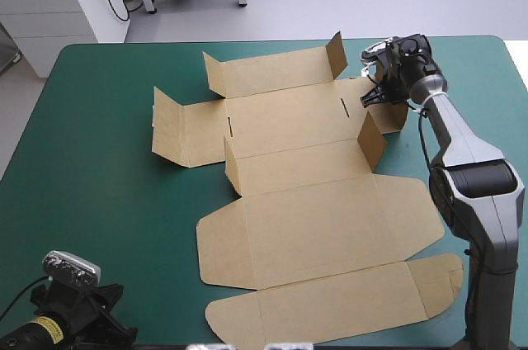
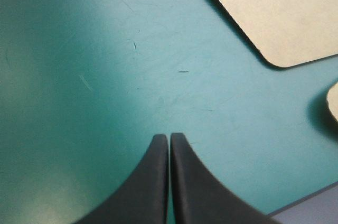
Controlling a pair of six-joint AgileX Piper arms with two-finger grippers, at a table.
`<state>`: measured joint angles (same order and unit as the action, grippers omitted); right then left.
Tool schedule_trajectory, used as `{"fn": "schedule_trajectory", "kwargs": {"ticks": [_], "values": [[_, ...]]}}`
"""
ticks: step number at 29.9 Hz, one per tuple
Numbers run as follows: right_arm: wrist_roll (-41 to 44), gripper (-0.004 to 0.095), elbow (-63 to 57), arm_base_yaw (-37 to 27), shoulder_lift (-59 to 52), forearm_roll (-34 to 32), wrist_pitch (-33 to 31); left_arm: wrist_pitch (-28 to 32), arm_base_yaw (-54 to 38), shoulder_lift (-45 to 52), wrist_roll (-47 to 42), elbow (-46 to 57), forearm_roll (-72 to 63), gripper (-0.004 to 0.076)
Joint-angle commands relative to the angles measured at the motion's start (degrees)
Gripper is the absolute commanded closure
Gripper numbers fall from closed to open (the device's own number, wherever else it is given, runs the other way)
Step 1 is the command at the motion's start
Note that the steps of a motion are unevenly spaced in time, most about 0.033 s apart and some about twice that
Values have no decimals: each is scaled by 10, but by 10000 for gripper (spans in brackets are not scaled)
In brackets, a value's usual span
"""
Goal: Fold the box
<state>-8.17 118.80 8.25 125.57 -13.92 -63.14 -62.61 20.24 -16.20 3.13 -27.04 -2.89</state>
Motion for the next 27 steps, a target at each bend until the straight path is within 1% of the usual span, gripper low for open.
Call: {"fn": "schedule_trajectory", "kwargs": {"ticks": [1, 2, 4, 6, 10, 12, 15, 17, 20, 22, 27], "values": [[3, 928, 20, -7, -38, -23, 10, 30, 2, -5, -6, -14, -7, 731], [-5, 928, 20, -7, -38, -27, 12, 30, 2, -5, -6, -14, -7, 731], [-53, 928, 20, -7, -38, -23, 16, 30, 2, -5, -6, -14, -7, 731], [-110, 928, 20, -5, -39, -3, 16, 30, 2, -5, -6, -14, -7, 731], [-142, 928, 20, -5, -39, 51, 15, 30, 2, -5, -6, -14, -7, 731], [-195, 928, 20, -3, -39, 80, 16, 30, 2, -5, -6, -14, -7, 731], [-275, 927, 20, 6, -39, 86, 16, 30, 2, -5, -6, -14, -7, 731], [-286, 927, 20, 11, -39, 88, 19, 30, 2, -5, -6, -14, -7, 731], [-285, 928, 20, 19, -39, 86, 46, 30, 2, -5, -6, -14, -7, 731], [-301, 928, 24, 28, -39, 86, 60, 30, 2, -5, -6, -14, -7, 731], [-342, 929, 51, 55, -39, 88, 63, 30, 2, -5, -3, -14, -7, 731]]}}
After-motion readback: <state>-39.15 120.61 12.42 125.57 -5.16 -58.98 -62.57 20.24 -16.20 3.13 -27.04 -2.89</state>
